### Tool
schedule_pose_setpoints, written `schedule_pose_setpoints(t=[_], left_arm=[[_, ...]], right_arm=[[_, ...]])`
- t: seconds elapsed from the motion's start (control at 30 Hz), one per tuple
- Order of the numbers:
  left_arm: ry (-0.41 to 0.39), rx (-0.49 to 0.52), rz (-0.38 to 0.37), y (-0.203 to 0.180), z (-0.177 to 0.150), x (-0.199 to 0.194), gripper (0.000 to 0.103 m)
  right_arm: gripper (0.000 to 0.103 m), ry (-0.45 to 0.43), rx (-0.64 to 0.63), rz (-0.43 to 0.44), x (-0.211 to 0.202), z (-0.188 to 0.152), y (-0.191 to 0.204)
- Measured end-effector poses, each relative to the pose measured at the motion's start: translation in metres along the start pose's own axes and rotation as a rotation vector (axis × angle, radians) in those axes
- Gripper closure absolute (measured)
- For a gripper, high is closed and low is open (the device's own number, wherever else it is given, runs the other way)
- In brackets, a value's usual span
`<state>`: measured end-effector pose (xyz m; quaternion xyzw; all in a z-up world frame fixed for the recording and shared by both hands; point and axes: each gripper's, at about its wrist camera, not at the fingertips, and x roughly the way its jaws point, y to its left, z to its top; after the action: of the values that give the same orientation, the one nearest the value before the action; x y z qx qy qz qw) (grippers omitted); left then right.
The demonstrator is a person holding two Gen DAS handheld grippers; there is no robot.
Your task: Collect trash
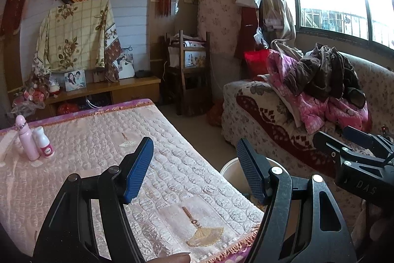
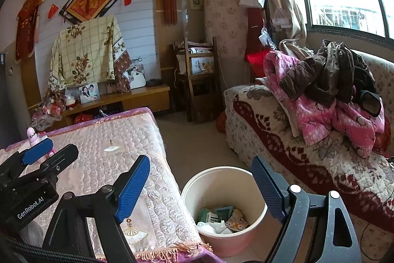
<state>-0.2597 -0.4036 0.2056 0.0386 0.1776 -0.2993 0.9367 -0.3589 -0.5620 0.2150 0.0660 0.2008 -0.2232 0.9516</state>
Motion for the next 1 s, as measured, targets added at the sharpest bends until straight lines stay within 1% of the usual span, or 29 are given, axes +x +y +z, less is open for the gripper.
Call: schedule_pose_setpoints(t=[0.4,0.67,1.0], left_arm=[[0.008,-0.027,0.008,0.0043,-0.0021,-0.0002,0.034],[0.029,-0.029,0.007,0.0037,-0.0070,0.0039,0.034],[0.033,-0.023,0.006,0.0008,-0.0101,0.0050,0.034]], right_arm=[[0.019,-0.003,-0.006,-0.004,-0.0006,0.0010,0.0018],[0.019,0.003,-0.008,0.001,0.0009,0.0006,0.0020],[0.018,0.018,-0.005,-0.003,0.0062,-0.0027,0.0009]])
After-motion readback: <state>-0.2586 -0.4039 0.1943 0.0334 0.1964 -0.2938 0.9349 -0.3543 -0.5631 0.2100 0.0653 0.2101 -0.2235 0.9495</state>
